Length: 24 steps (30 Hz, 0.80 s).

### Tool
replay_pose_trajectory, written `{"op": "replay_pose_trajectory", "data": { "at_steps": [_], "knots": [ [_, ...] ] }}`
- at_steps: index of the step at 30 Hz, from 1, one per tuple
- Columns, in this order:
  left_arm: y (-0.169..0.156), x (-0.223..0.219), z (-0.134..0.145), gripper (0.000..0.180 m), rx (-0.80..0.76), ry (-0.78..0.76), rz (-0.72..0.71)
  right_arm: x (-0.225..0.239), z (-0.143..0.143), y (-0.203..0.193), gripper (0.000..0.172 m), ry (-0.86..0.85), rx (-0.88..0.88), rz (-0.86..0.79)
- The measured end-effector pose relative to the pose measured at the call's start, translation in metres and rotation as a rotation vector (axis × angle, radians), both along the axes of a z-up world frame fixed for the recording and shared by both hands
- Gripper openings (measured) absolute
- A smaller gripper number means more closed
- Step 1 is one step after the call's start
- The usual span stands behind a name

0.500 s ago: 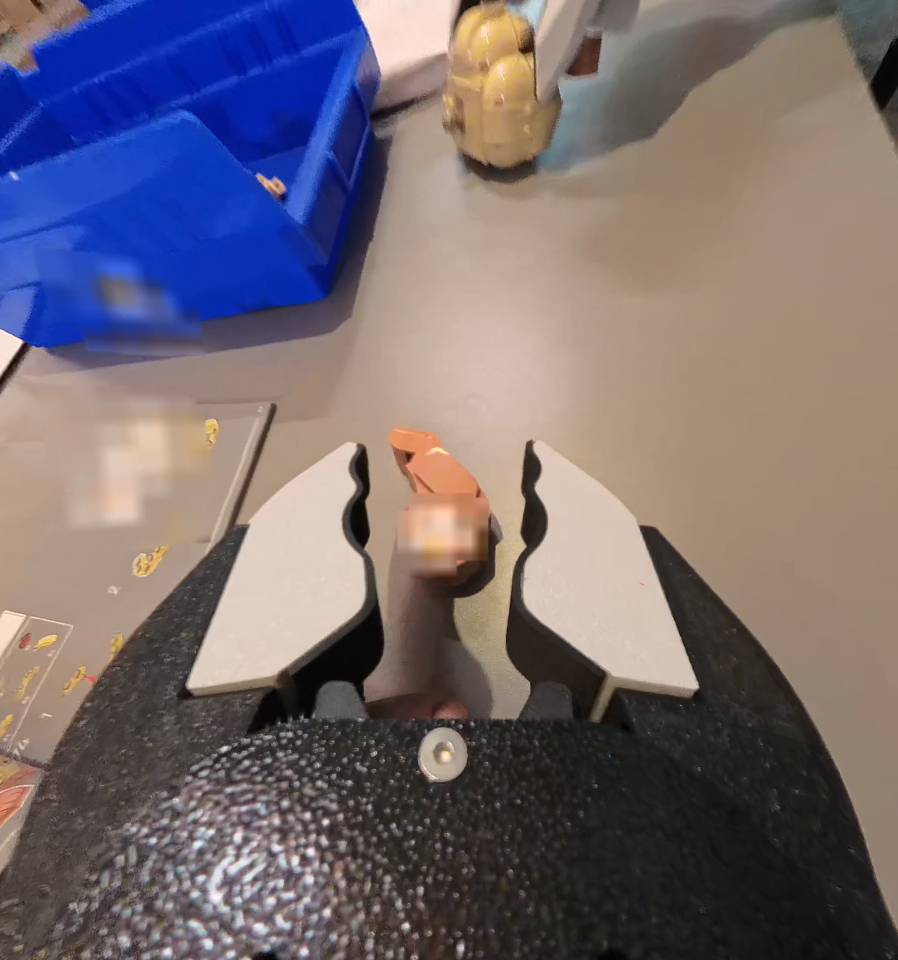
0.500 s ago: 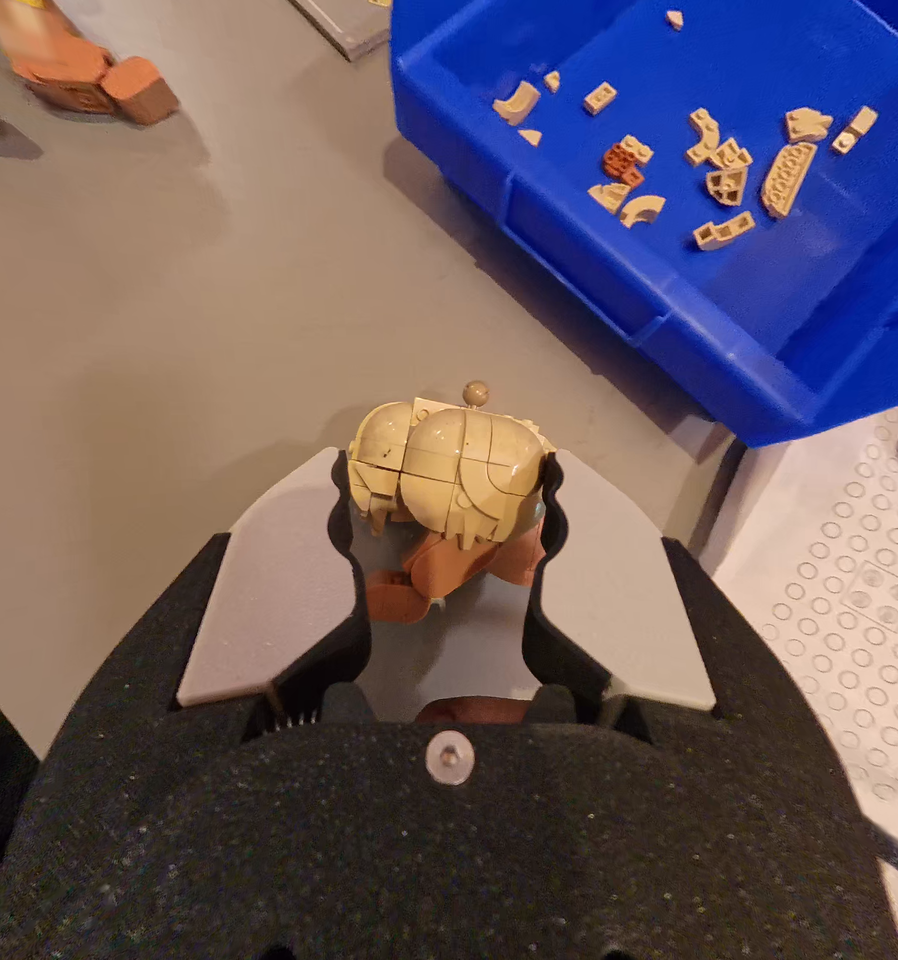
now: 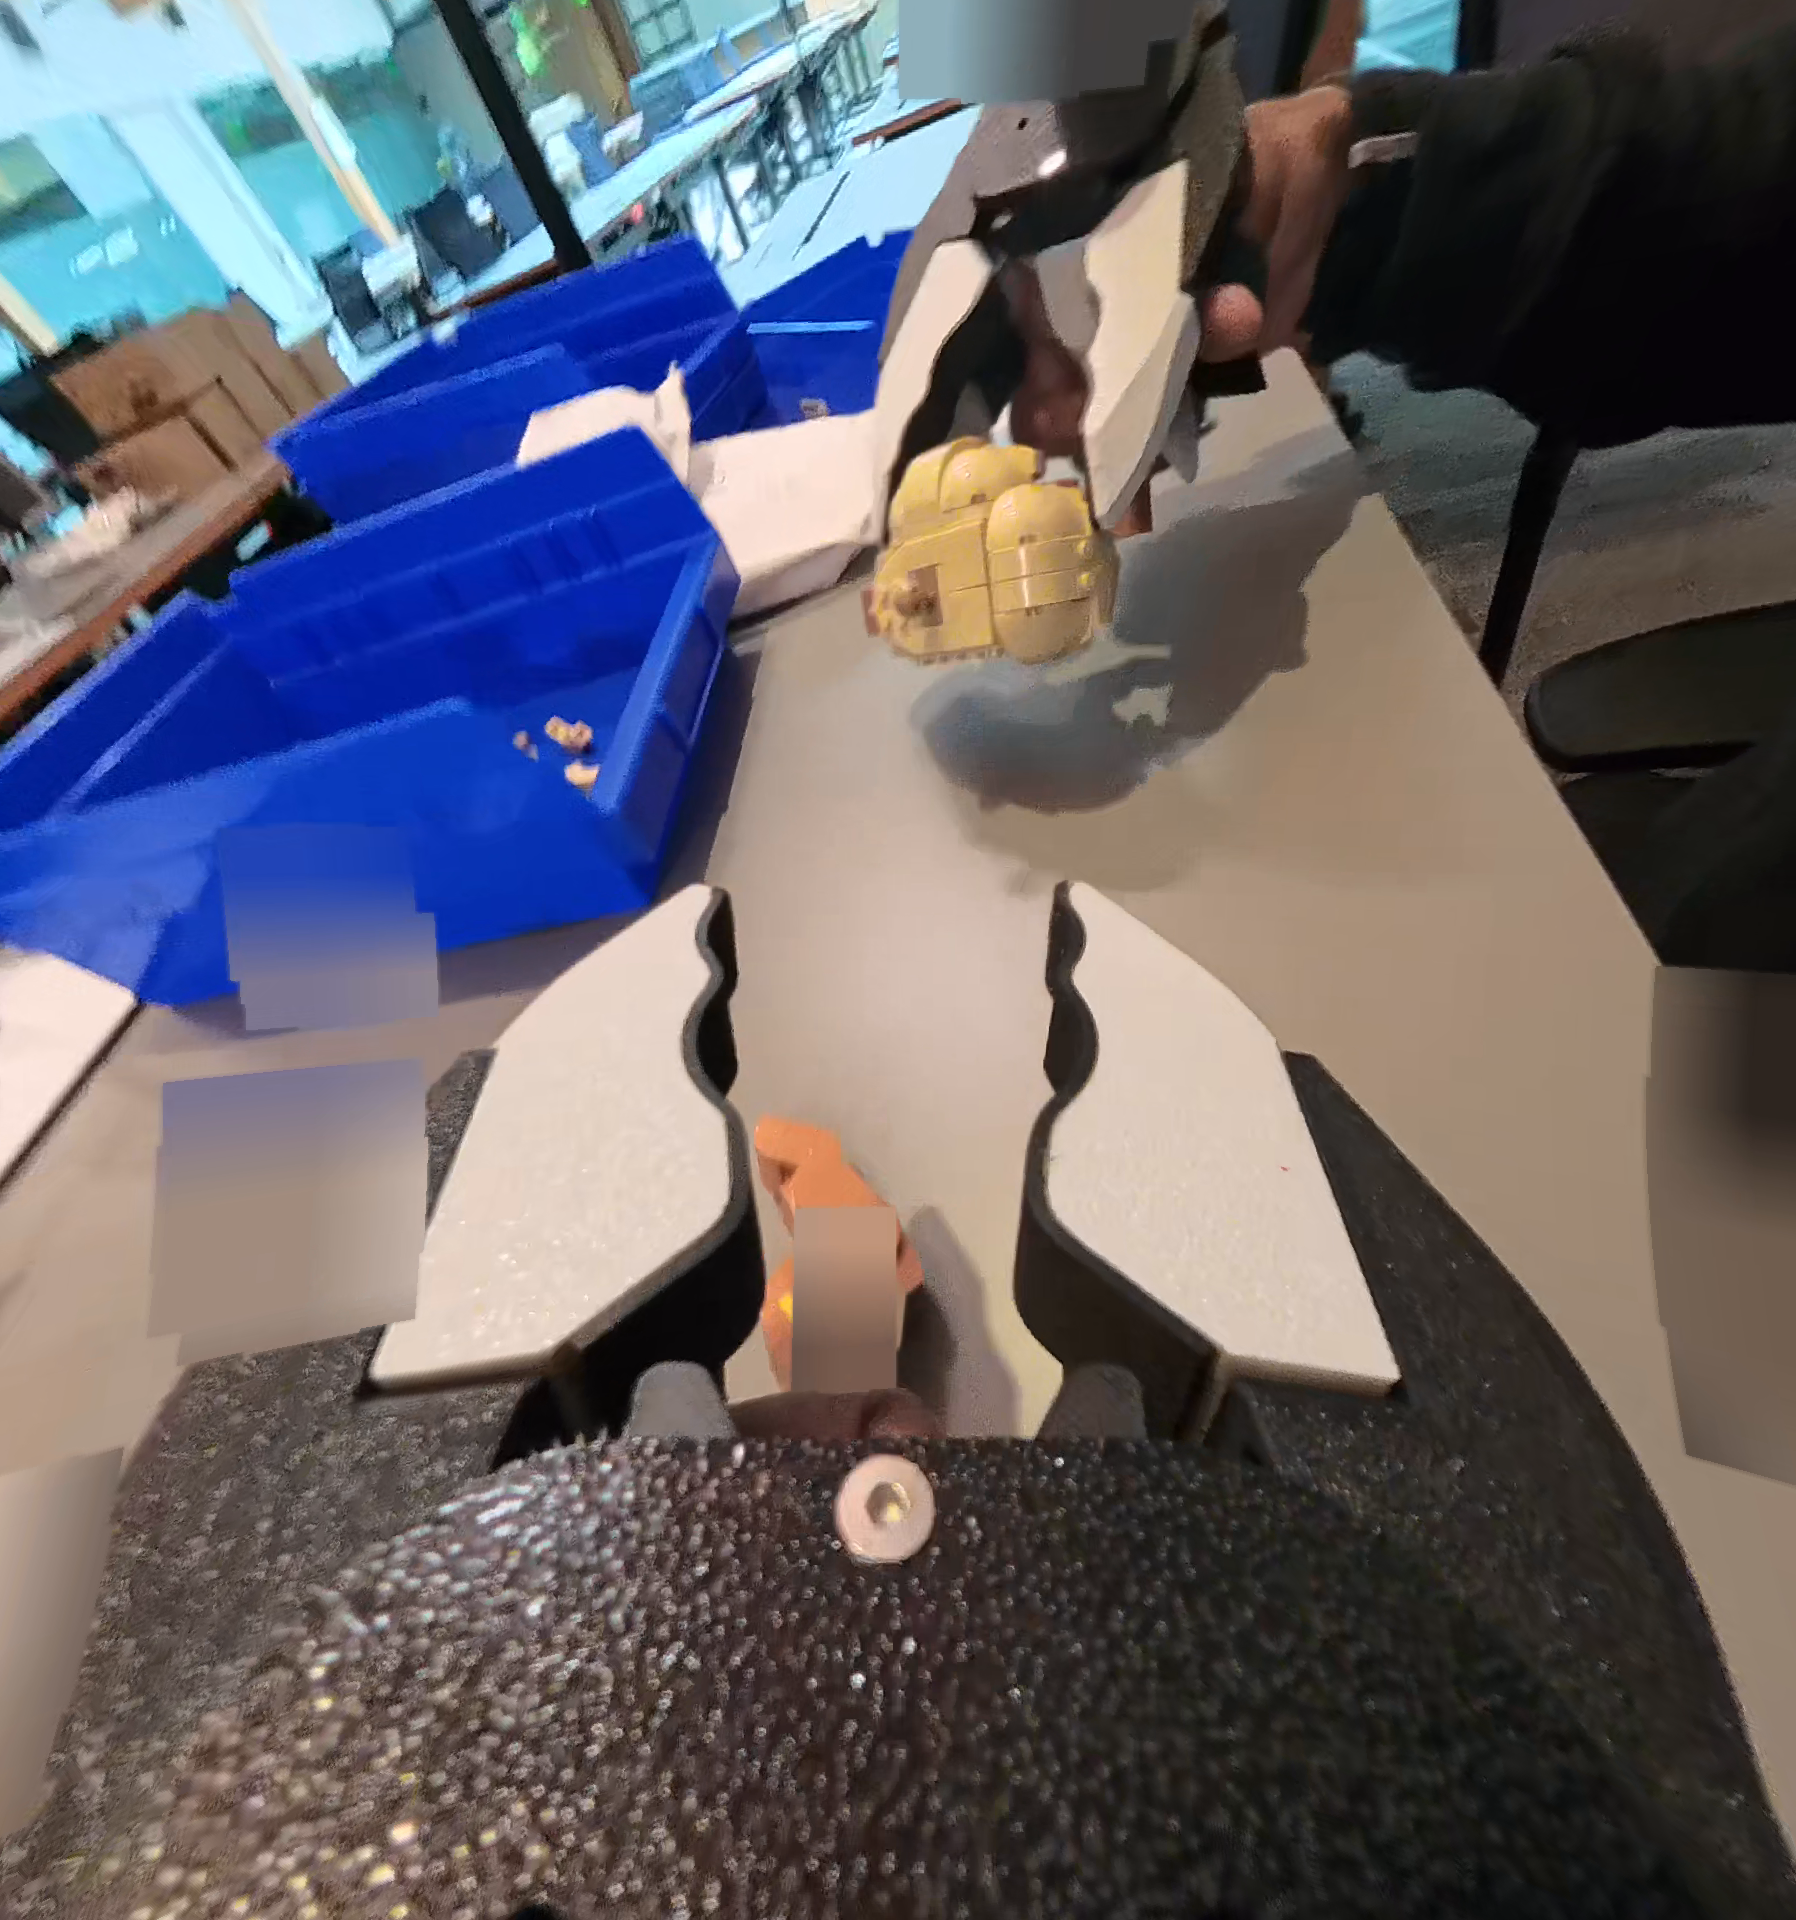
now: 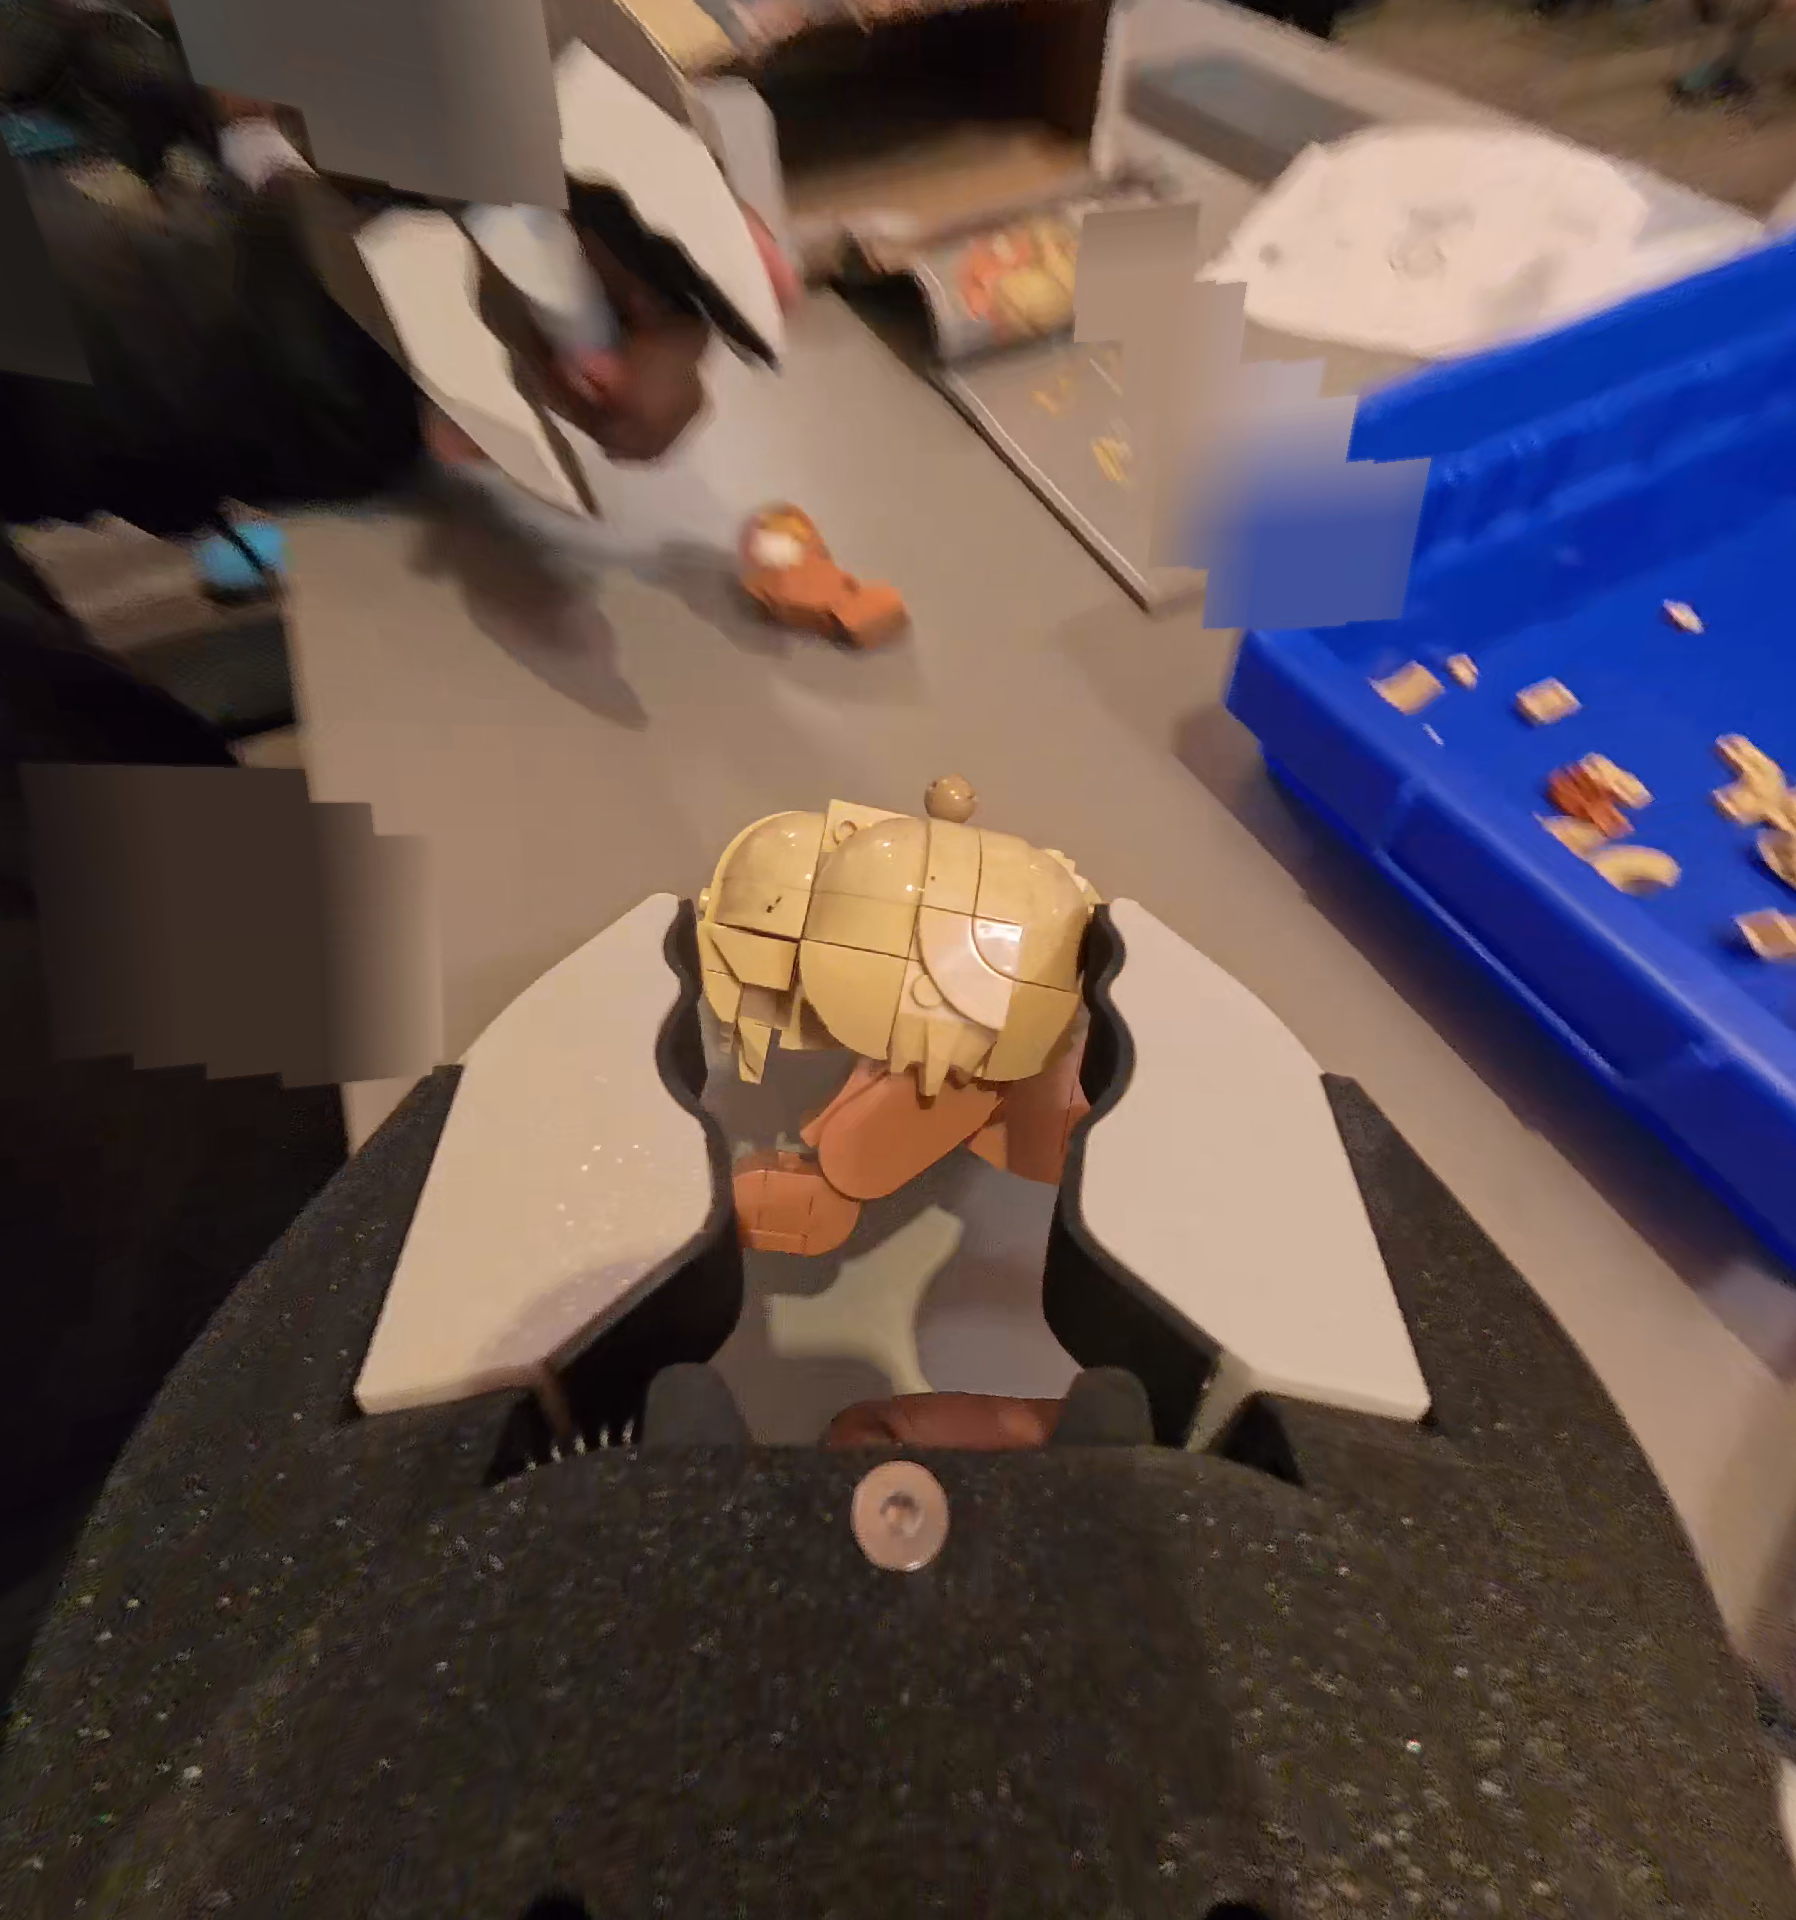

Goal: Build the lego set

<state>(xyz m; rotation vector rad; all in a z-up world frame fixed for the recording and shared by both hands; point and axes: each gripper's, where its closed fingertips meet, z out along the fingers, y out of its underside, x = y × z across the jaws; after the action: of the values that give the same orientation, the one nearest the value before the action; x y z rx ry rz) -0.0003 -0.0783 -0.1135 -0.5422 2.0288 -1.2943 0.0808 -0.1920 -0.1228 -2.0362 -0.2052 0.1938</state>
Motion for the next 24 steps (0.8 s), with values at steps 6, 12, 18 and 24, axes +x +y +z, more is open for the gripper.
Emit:
{"op": "replay_pose_trajectory", "data": {
  "at_steps": [6, 12, 18, 24],
  "knots": [
    [-0.037, -0.014, 0.028, 0.061, 0.131, -0.323, -0.202, -0.057, 0.04, 0.024, 0.071, 0.233, 0.232, 0.307],
    [-0.053, -0.014, 0.036, 0.07, 0.234, -0.52, -0.277, -0.097, 0.055, 0.044, 0.071, 0.392, 0.33, 0.522],
    [-0.058, -0.022, 0.027, 0.069, 0.248, -0.545, -0.317, -0.109, 0.05, 0.059, 0.071, 0.483, 0.342, 0.561],
    [-0.061, -0.016, 0.016, 0.074, 0.295, -0.594, -0.241, -0.116, 0.046, 0.066, 0.071, 0.526, 0.329, 0.557]
  ]
}}
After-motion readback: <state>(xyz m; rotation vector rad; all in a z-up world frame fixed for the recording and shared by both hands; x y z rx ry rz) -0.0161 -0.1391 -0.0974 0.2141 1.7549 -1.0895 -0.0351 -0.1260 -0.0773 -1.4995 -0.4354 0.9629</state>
